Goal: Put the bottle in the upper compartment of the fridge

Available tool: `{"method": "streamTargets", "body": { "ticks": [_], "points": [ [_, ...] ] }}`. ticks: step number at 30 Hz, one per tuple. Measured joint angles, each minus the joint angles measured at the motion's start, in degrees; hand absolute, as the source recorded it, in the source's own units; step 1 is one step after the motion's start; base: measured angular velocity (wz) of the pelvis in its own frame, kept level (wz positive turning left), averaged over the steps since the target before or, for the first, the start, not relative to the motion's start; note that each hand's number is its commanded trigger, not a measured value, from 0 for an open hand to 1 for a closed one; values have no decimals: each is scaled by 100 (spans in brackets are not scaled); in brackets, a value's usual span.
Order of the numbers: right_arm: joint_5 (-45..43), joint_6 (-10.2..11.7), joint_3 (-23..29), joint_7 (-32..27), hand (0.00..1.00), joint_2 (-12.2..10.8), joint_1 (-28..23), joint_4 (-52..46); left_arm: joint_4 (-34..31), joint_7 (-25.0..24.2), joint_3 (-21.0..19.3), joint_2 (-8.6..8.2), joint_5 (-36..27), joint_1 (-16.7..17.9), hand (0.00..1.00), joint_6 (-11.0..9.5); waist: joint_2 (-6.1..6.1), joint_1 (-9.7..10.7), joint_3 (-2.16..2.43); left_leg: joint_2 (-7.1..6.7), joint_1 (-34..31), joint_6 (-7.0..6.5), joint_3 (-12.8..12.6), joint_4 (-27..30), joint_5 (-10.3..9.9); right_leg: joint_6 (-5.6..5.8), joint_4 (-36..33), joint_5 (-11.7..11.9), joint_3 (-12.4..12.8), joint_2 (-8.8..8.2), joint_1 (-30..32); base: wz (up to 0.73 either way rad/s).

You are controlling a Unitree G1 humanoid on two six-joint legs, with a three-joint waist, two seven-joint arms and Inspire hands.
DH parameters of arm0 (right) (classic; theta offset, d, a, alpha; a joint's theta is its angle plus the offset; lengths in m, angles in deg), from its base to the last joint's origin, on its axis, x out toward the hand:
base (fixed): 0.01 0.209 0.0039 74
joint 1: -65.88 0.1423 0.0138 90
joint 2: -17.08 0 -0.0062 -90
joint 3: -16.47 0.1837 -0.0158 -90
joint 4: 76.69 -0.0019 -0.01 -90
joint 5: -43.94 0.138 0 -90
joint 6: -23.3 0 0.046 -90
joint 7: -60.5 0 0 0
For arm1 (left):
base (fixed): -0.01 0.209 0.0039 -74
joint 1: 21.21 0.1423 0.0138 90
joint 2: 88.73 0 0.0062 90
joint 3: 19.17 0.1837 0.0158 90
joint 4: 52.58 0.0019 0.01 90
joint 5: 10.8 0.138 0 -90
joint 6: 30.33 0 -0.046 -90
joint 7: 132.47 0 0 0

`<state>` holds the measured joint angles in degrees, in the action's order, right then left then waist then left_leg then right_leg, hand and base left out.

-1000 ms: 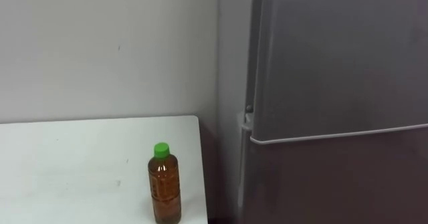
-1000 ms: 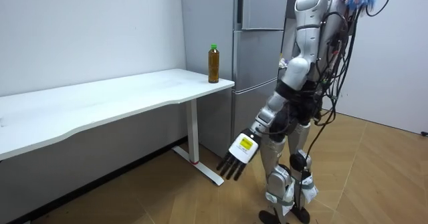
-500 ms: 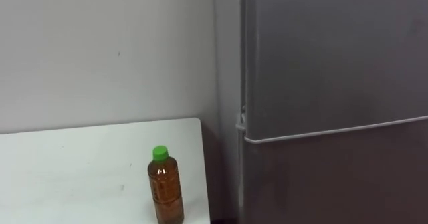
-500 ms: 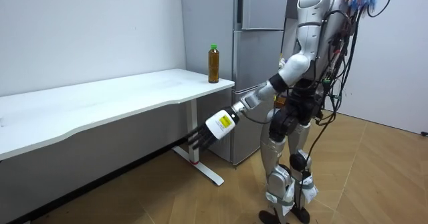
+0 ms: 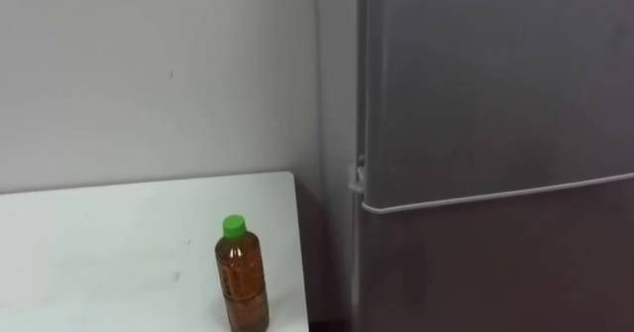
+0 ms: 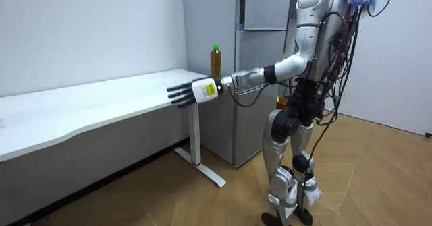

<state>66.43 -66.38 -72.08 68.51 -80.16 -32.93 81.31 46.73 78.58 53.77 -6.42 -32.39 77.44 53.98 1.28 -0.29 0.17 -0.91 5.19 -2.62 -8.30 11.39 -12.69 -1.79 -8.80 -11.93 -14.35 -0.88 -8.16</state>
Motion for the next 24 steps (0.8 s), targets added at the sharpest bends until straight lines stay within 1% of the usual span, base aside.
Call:
{"method": "streamTargets", "body": {
  "ticks": [3,5,6,7,8,10,11,12,14,16,18,21,23,24],
  "points": [
    [-3,1,-17,-51,0,-28,-29,-63,-676,105,1,0,8,-53,0,-17,-6,14,11,-3,-8,0,19,22,0,0,-5,1,-7,1,-11,2],
    [-5,8,-19,-94,0,-38,-28,-56,-858,175,4,0,139,-167,0,-45,-3,29,10,-12,-37,-1,55,46,1,0,-1,1,-20,1,-13,9],
    [-3,9,-20,-117,0,-41,-20,-49,-997,218,13,0,143,-272,0,-45,-8,34,2,-13,-55,-1,66,71,1,0,-1,1,-33,0,1,7],
    [-2,10,-21,-120,0,-40,-15,-52,-1210,222,21,0,143,-303,0,-48,-9,34,-25,-12,-55,-1,67,85,1,0,-3,1,-32,1,1,4],
    [14,12,-22,-123,0,-40,-18,-52,-1305,218,32,0,147,-313,0,-55,-13,34,-30,-12,-54,-1,68,85,1,0,-3,1,-29,1,-1,0],
    [71,11,-26,-127,0,-41,-34,-59,-1473,207,31,0,194,-485,0,-59,11,24,-55,-11,-55,-1,68,80,1,0,-4,1,-13,3,-2,0],
    [70,11,-26,-127,0,-41,-35,-72,-1517,206,30,0,202,-513,0,-59,2,23,-55,-11,-58,-1,68,77,1,0,-6,1,-11,4,1,0],
    [73,9,-26,-122,0,-44,-35,-94,-1643,206,49,-2,206,-560,0,-58,3,37,-67,-11,-62,-1,68,49,1,0,4,1,-6,5,8,0],
    [58,5,-26,-118,0,-60,-30,-114,-1831,195,111,-3,235,-648,0,-58,-20,70,-61,-12,-65,-1,68,30,1,-1,5,0,1,7,38,0],
    [-33,4,-27,-98,0,-66,-11,-120,-1971,37,185,-9,376,-718,0,-54,-39,118,-53,-15,-74,-1,68,27,1,0,6,0,2,6,38,0],
    [-32,5,-30,-86,0,-88,-7,-134,-2082,-111,264,-11,382,-764,0,-51,-52,163,-50,-15,-89,-1,65,32,1,0,15,0,8,6,43,0],
    [-20,11,-34,-95,0,-162,-9,-129,-2086,-403,418,-90,376,-951,0,-36,-77,171,-53,-15,-85,-1,49,43,2,0,11,1,19,4,28,-1],
    [-20,12,-40,-93,0,-171,27,-115,-2087,-560,579,-101,375,-1016,0,40,-67,197,-54,-16,-86,-1,46,49,2,0,13,1,30,1,55,-2],
    [-22,6,-88,-95,0,-169,53,-109,-2088,-697,688,-101,370,-1105,0,105,-66,198,-53,-16,-105,-1,45,50,2,0,7,1,40,1,83,0]
  ]
}}
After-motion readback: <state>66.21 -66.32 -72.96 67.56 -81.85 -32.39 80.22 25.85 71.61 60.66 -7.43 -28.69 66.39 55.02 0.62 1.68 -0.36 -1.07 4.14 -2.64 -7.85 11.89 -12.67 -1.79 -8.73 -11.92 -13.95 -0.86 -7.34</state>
